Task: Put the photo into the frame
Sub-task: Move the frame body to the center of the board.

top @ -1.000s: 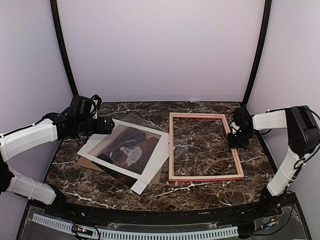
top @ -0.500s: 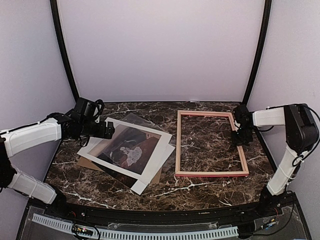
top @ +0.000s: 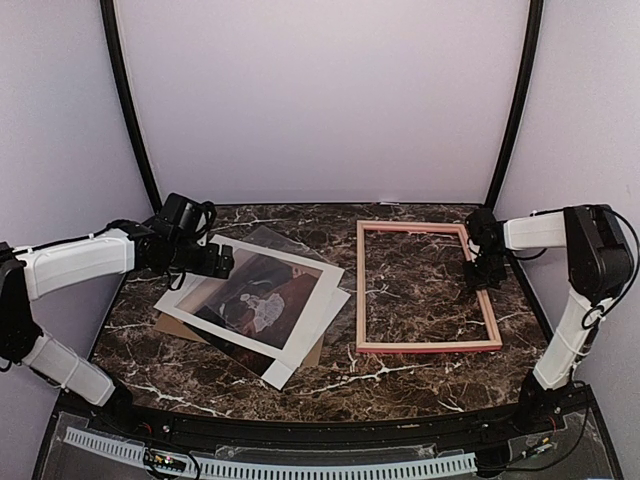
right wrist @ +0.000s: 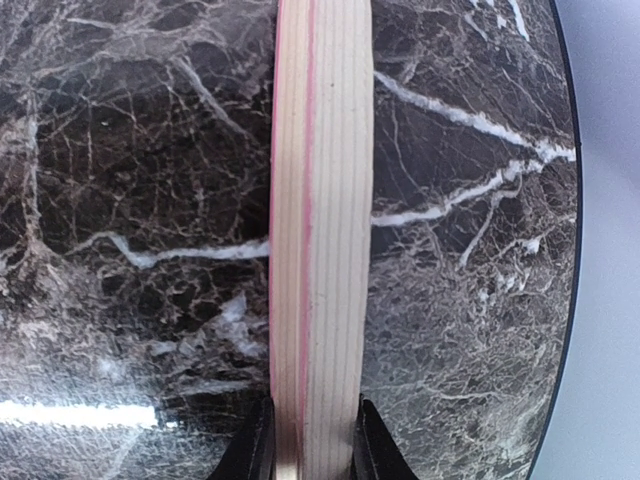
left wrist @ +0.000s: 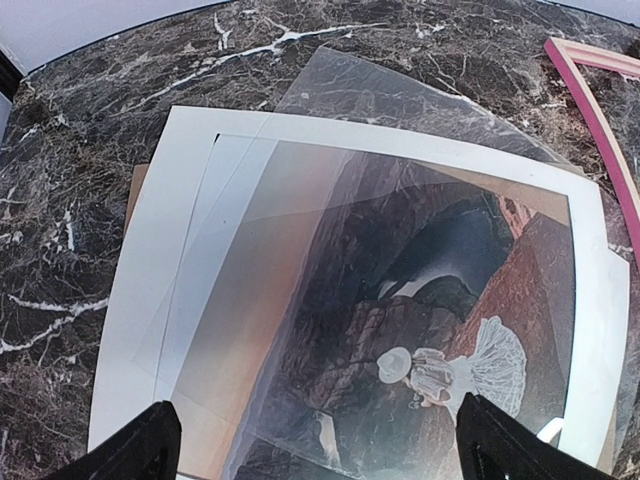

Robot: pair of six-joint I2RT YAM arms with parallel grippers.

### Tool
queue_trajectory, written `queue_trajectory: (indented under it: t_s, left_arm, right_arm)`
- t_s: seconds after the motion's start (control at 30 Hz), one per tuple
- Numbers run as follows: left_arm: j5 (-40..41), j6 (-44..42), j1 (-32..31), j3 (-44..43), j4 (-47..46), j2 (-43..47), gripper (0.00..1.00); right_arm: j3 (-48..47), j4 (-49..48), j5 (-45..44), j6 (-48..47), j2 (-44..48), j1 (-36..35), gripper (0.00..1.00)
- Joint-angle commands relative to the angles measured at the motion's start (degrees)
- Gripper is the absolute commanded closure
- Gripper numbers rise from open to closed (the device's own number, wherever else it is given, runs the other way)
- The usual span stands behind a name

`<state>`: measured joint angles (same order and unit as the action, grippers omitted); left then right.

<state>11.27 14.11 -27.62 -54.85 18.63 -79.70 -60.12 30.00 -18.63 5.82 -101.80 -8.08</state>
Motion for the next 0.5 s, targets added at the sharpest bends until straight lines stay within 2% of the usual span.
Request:
queue_trajectory:
  t_s: [0.0,0.33,0.47]
  left_arm:
    - [-0.78,-0.21,-0.31,-1.98,1.23,-0.54,0.01]
    - [-1.63,1.79,-0.32,-1.66,0.5,-0.27,0.01]
    - [-0.65,2.21,-0.27,-0.37,0.14,1.06,0.01]
  right_arm:
    - [1.19,7.96,-10.37,-5.02,-0.57,-0.17,0.86]
    - [2.42,7.71,-10.36,-5.56,2.32,-2.28,0.84]
    - [1.47,8.06,-10.81,-5.52,0.05,-3.27,0.75]
